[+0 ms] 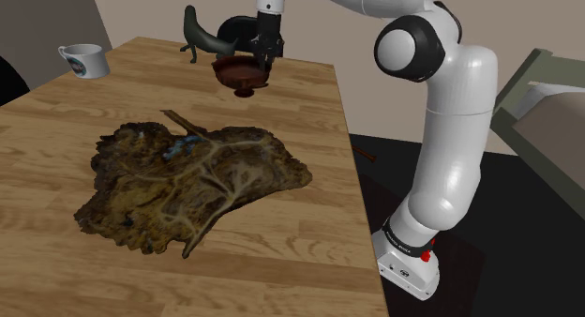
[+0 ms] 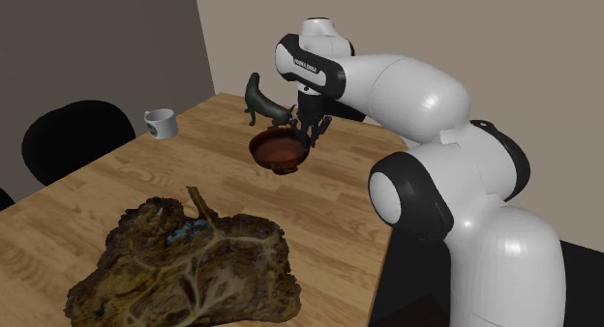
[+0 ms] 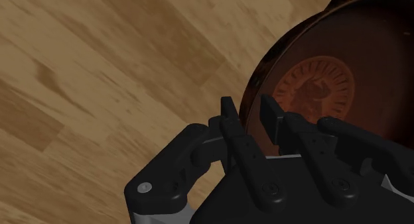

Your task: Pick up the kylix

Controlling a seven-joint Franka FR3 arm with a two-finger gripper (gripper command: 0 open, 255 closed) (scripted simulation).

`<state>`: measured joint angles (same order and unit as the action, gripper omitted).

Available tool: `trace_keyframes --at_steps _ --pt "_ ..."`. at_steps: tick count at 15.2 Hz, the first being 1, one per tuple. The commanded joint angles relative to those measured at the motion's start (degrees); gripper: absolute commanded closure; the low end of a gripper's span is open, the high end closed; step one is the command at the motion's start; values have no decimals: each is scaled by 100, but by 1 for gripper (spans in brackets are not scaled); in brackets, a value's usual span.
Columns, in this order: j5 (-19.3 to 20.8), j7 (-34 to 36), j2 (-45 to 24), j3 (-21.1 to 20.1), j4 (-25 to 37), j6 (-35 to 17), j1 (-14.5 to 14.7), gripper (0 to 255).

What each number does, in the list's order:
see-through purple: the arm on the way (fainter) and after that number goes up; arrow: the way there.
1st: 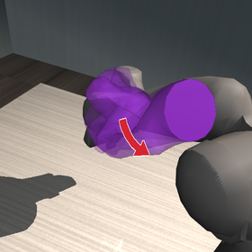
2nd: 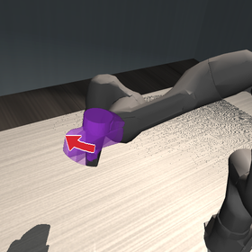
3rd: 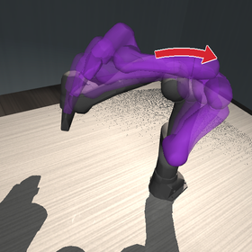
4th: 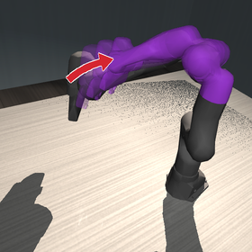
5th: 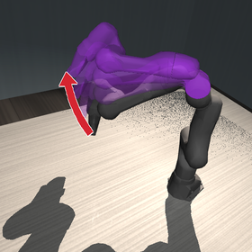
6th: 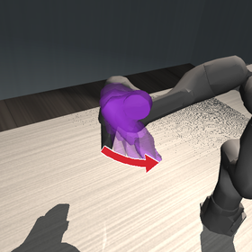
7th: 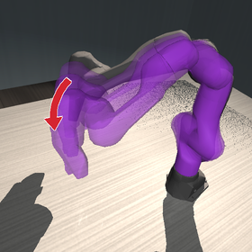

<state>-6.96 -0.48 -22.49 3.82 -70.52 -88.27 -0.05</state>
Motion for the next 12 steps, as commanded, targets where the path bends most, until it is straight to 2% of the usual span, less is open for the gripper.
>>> trace_keyframes --at_steps 1,7,12 --pt "-3 16 -31 -1 199 164 -6 255" --pt "-20 67 -247 -5 1005 752 -38 255" --pt "-48 121 -566 -16 1918 1343 -82 255"
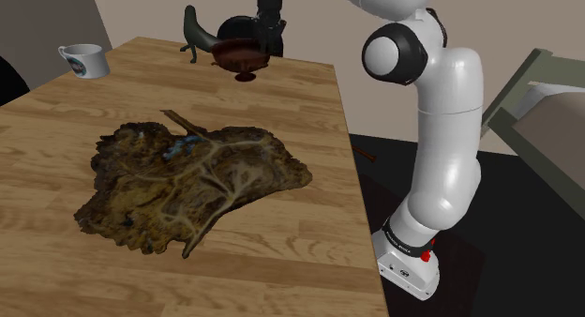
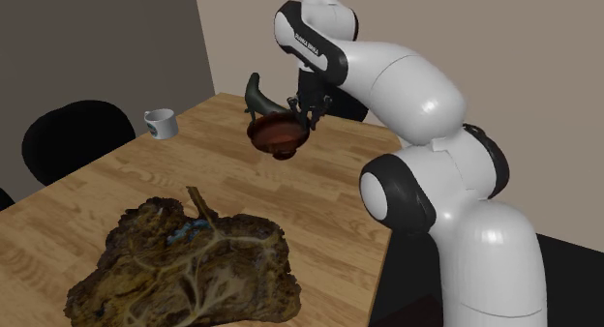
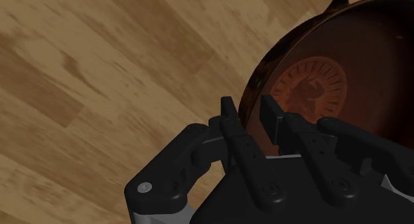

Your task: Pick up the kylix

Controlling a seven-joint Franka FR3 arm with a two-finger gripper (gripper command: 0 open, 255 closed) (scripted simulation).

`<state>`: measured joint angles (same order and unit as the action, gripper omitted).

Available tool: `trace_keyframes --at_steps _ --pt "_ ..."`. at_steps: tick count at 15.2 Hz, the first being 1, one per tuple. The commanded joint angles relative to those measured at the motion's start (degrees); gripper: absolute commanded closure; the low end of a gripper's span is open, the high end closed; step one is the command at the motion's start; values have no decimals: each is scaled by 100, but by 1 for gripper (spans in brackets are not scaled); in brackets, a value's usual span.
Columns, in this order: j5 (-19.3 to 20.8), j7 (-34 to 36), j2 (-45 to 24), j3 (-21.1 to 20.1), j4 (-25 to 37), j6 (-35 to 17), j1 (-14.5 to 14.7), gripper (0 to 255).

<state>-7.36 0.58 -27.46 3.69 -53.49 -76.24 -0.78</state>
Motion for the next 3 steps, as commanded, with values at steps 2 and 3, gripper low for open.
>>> trace_keyframes --at_steps 2,3 --pt "-18 32 -176 -8 485 302 -22 255" --pt "-17 32 -174 -8 482 301 -22 255"
